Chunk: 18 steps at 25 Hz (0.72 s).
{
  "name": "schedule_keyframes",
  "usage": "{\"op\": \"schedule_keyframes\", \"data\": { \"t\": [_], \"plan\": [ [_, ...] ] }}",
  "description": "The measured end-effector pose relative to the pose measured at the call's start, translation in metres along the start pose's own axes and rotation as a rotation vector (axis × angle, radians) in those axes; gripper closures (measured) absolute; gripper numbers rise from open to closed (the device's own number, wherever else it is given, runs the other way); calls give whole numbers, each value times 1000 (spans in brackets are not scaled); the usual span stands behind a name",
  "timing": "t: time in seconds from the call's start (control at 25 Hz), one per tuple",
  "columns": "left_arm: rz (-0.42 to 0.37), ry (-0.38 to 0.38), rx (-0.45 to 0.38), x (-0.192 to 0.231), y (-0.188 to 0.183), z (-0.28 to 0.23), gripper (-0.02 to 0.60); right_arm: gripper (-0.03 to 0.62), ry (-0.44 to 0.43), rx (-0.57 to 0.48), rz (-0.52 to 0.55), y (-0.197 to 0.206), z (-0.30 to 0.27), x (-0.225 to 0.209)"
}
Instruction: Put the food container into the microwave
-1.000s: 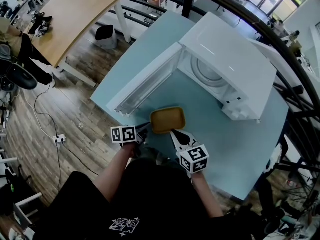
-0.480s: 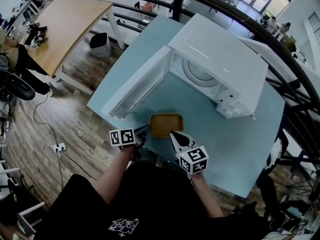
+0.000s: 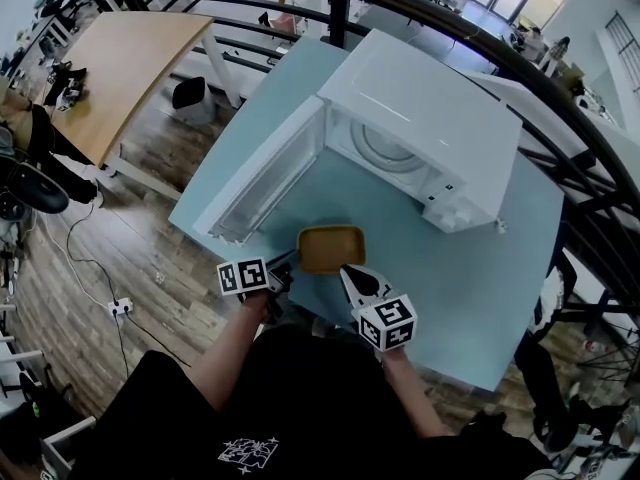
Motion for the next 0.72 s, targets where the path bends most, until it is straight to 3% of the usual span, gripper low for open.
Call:
{"op": "schedule_keyframes", "data": {
  "t": [0.44,0.72],
  "plan": [
    [42,29,-70,-26,-11,-27,552,588,31,-28,-11,-4,14,-13],
    [13,25,-110,-48,-28,-48,552,588,54,-60,-36,-14,19,-28]
  ]
}}
Point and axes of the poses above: the fingertips, and each gripper's own axes: z backward along the fingers, x to its left, y out of its underside, the point moved 7 cm from there along z, backward along the fingers, and after that the axes turned 6 degrees about y, right-handed, at the moved point
